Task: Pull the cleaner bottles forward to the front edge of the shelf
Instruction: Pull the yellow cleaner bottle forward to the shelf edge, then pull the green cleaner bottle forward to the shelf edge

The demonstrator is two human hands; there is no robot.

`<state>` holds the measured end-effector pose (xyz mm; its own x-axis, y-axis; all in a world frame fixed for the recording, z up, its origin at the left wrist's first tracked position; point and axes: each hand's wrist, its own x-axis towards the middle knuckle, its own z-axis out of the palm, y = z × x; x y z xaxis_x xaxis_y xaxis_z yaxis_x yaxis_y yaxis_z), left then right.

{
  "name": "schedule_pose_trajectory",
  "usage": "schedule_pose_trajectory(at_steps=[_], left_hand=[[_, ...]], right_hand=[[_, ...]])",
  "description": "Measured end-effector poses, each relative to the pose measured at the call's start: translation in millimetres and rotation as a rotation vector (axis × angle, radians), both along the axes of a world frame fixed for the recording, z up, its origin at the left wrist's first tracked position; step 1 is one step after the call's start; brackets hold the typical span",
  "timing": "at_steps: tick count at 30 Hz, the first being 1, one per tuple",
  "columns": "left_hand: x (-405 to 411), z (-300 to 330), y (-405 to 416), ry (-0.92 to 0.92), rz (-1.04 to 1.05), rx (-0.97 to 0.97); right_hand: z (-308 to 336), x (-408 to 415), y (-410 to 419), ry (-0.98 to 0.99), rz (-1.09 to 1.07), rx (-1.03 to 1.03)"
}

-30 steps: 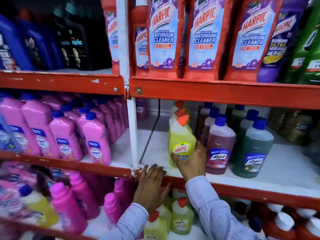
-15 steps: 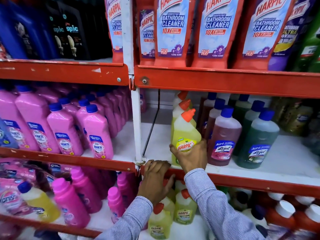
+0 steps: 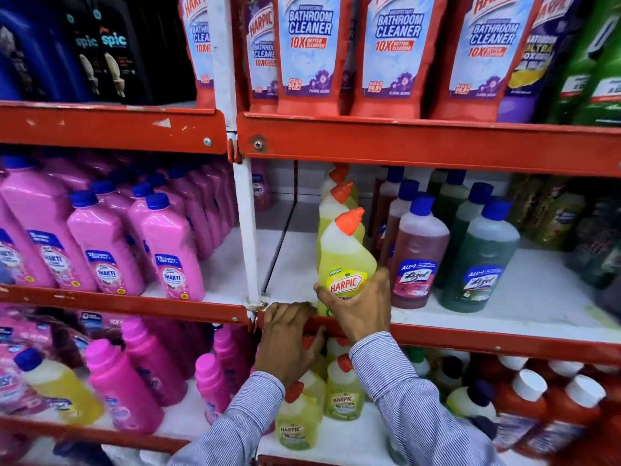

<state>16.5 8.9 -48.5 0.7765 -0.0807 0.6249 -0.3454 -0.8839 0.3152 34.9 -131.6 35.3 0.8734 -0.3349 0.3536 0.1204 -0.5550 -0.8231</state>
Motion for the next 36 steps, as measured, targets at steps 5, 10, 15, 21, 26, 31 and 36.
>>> schedule_pose_trajectory(at_steps=[5,10,15,21,26,31,36], left_hand=[[0,0,-3,-0.031,0.022,-0.011],[-1,3,-8,-0.005,0.068,-0.032],[-3,9,-8,0.014,0.071,-0.024],[-5,11,-9,0.071,0.083,-0.024],[-5,12,-9,0.081,0.087,-0.025],[-4,11,-7,0.095,0.086,-0.010],[-5,12,-9,0.093,0.087,-0.008]], right_hand=[[-18,-13,-43,-0.290,-0.031,0.084],[-24,10,-86,-0.163,-0.293,0.029],[-9,33,-96,0.037,-0.242,-0.089],[-8,36,-98,0.052,-0.226,-0.120],[-11,21,-102,0.047,-0.218,-0.161],[-11,7,-105,0.039,-0.195,-0.186],[-11,-1,-107,0.060,-0.169,-0.180]])
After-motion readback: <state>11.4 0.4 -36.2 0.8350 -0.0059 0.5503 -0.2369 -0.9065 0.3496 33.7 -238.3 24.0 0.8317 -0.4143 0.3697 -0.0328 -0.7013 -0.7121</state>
